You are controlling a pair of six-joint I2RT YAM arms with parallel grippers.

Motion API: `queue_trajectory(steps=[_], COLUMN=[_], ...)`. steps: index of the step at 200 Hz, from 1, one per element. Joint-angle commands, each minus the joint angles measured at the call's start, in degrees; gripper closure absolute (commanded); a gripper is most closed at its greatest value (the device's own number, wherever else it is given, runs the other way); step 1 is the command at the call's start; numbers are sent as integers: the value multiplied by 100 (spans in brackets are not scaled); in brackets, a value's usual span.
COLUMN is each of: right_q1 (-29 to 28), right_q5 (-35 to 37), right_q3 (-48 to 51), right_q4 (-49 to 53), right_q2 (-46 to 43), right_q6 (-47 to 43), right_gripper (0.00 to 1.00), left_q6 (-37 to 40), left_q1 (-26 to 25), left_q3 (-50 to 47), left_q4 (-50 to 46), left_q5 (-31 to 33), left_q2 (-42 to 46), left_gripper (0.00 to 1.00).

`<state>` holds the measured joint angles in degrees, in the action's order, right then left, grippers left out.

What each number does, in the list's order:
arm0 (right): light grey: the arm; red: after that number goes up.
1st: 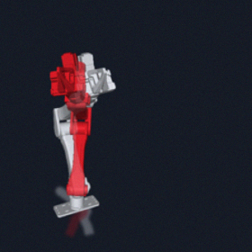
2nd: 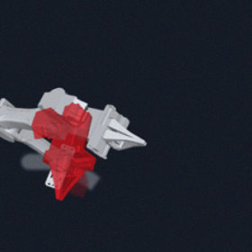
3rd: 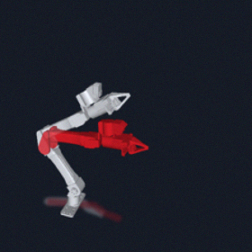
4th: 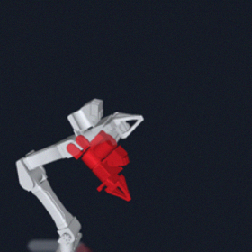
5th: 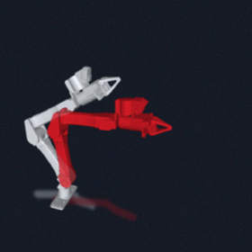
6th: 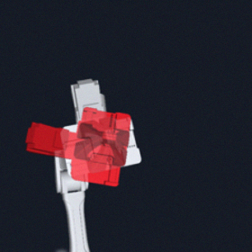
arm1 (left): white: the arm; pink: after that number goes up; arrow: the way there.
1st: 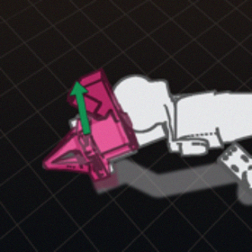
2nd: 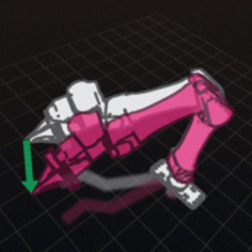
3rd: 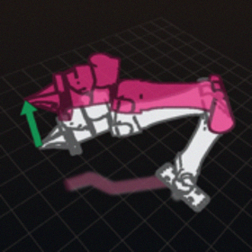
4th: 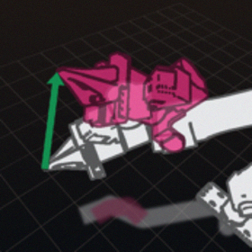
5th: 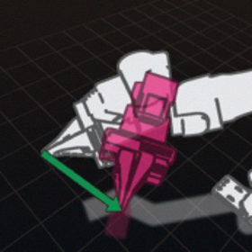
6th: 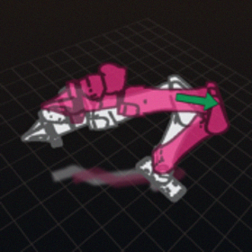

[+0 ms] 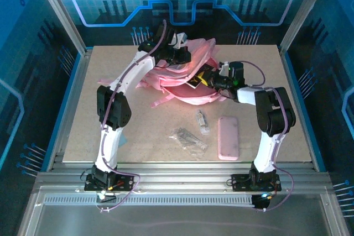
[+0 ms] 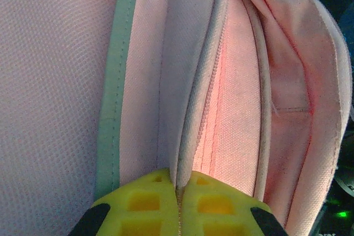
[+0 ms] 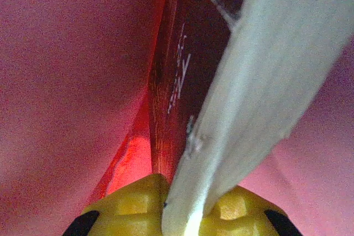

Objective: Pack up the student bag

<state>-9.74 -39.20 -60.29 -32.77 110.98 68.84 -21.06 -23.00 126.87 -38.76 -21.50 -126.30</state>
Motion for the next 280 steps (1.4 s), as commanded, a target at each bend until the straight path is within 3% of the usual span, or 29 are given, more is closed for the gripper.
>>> queue_trajectory(steps=[1,43,70,97,128,165,175,201,221,241,262,280], right_q1=[108,429,458,189,-147,-410,-473,-453,-325,-250,-108,90], right_q5=[-564,-346,-191,-466,-481,-668,-568,477,362,171,576,806], right_q3=[178,466,422,-128,-1122,-2212,-2490,-2903,-3123,-3204,-2770,-2199], right_q4=[-780,767,1154,1078,2016,2365,2639,3447,3520,3726,4154,4344], right_q2=[-759,-1862,-2014,-1381,-578,354,581,999,1280,1279,682,16], right_q6=[-82,-1031,-1355,-1359,-1951,-2063,-2180,-2583,-2526,-2585,-2884,-3054], right_gripper=[100,100,100,100,100,100,100,100,89,66,48,38], left_q6=[22,175,201,188,224,207,181,-41,-168,-272,-460,-624], left_q1=[28,169,226,226,226,209,211,179,98,31,16,7], left_q3=[179,350,415,441,388,339,333,207,-34,-224,-364,-696], left_q4=[410,232,163,90,-70,-149,-153,-5,194,357,503,847], left_q5=[-390,-288,-304,-459,-635,-882,-874,-878,-755,-510,-387,-232], left_q2=[589,671,702,726,809,828,826,842,883,860,802,844], left_gripper=[100,100,100,100,100,100,100,100,100,100,100,100])
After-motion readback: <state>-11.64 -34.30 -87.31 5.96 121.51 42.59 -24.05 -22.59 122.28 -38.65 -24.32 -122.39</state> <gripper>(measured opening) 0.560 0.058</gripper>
